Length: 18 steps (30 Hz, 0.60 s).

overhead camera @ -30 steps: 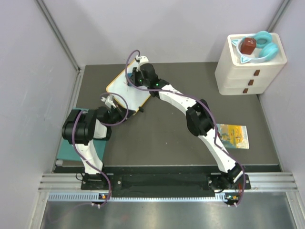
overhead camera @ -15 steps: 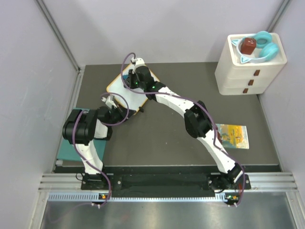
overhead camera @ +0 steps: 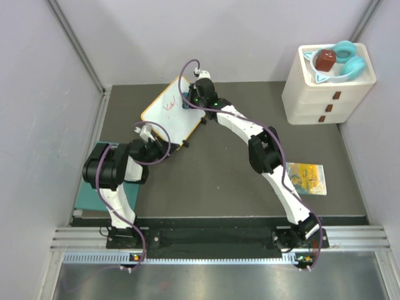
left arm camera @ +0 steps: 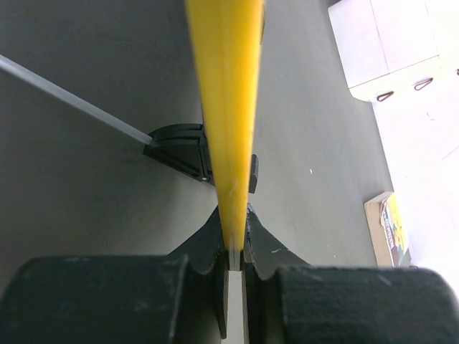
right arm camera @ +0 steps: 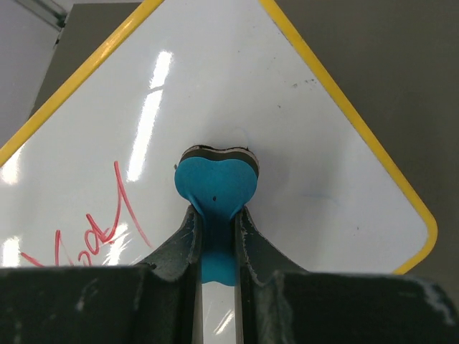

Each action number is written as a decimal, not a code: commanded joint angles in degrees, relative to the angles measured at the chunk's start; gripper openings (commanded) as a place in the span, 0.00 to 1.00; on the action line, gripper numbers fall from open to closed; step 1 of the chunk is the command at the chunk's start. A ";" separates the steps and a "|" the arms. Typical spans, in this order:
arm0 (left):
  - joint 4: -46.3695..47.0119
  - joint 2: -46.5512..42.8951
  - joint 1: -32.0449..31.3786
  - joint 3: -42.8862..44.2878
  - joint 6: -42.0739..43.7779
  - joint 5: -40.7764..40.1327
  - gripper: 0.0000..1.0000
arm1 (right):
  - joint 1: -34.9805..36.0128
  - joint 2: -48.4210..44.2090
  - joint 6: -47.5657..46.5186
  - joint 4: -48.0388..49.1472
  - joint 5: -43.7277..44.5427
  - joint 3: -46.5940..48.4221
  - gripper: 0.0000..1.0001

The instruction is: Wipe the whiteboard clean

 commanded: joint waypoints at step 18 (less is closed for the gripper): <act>-6.67 1.16 -3.42 -1.20 2.19 7.00 0.00 | 7.63 -0.09 -0.61 13.07 -14.83 1.19 0.00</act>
